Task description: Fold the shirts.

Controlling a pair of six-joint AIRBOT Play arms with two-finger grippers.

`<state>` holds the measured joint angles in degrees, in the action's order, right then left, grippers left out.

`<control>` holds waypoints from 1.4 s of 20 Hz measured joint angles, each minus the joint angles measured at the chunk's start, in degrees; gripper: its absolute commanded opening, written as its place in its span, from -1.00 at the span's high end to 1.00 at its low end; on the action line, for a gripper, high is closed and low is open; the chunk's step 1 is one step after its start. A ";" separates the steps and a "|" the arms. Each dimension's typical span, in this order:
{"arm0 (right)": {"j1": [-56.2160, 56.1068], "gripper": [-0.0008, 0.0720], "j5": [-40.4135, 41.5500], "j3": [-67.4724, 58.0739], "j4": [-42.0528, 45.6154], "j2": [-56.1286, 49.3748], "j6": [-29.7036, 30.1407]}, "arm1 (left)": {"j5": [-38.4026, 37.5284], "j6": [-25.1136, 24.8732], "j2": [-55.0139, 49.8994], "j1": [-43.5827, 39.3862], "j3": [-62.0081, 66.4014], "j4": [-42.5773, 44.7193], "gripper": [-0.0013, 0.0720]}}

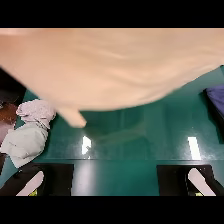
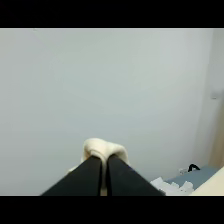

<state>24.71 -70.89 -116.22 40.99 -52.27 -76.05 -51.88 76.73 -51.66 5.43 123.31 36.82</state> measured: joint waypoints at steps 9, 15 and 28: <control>0.00 0.94 -10.71 16.06 8.85 -2.60 -5.97 | -14.56 4.66 -2.78 -0.22 -20.22 5.86 0.90; -1.01 0.94 -12.35 33.22 10.40 -15.98 -6.51 | -14.82 2.78 -17.49 -5.25 -39.47 10.40 0.89; -15.28 -0.06 12.31 37.24 14.36 -24.52 -3.45 | 3.28 -2.03 -33.29 -10.80 -43.91 9.44 -0.63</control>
<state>9.43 -58.59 -78.98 55.35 -76.79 -79.50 -48.60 74.70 -84.95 -5.37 79.40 46.26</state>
